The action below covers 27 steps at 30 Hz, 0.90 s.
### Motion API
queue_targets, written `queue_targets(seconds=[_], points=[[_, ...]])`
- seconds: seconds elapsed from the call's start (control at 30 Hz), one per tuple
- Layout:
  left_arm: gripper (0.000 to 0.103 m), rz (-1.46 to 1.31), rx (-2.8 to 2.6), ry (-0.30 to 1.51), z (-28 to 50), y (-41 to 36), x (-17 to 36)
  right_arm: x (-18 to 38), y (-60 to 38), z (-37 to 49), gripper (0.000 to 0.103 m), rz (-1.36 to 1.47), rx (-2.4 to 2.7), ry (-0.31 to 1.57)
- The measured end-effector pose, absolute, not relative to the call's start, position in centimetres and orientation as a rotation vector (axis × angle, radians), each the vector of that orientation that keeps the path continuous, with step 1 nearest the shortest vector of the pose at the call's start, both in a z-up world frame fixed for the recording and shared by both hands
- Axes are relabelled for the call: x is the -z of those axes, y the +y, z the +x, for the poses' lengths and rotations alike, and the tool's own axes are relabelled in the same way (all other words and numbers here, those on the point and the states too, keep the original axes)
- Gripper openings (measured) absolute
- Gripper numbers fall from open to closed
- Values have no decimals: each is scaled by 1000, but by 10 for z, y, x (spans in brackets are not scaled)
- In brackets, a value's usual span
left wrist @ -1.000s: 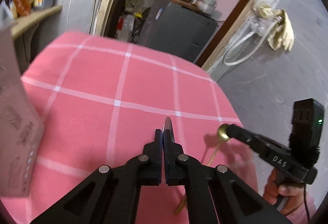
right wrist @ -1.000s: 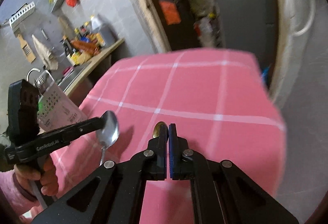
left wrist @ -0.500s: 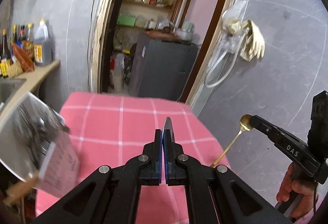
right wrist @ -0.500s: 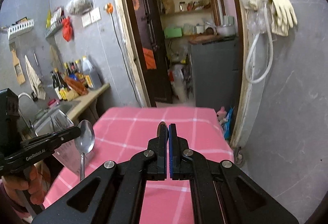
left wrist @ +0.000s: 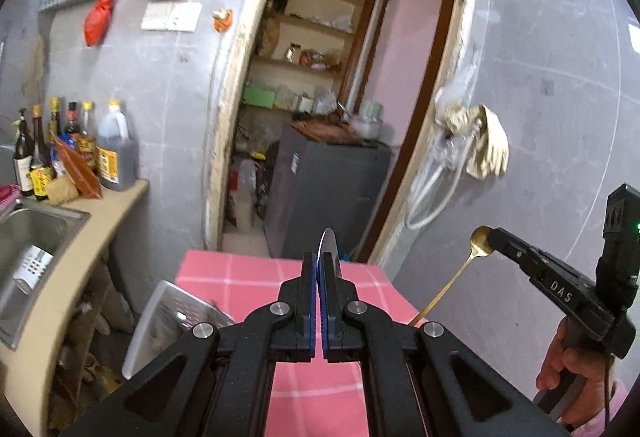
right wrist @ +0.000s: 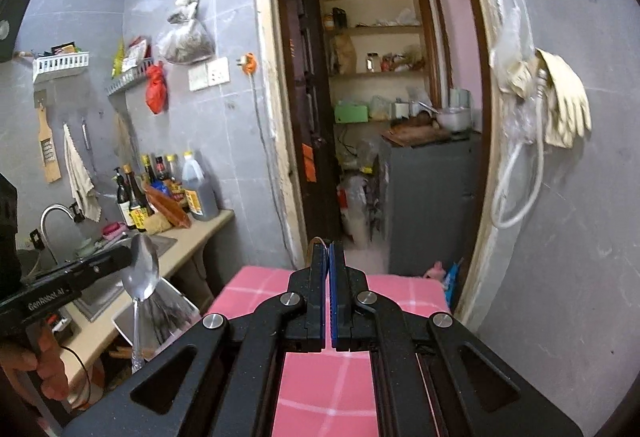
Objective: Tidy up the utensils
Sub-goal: 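Lift the silver spoon with the left tool while the right tool lifts the gold spoon toward the holder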
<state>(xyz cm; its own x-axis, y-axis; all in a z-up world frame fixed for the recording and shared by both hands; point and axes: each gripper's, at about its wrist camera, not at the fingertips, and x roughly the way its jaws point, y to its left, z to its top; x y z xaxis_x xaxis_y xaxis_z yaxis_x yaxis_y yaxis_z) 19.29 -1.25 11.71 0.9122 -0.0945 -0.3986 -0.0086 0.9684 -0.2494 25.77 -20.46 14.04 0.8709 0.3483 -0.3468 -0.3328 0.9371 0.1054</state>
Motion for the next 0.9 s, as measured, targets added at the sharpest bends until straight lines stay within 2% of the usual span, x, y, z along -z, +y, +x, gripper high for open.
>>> queue_targets(seconds=[0.37, 0.9], points=[[2, -240, -137, 313, 184, 66, -139, -155, -127, 264, 2, -29, -430, 315], [2, -25, -347, 193, 190, 74, -95, -101, -57, 256, 2, -161, -481, 322]])
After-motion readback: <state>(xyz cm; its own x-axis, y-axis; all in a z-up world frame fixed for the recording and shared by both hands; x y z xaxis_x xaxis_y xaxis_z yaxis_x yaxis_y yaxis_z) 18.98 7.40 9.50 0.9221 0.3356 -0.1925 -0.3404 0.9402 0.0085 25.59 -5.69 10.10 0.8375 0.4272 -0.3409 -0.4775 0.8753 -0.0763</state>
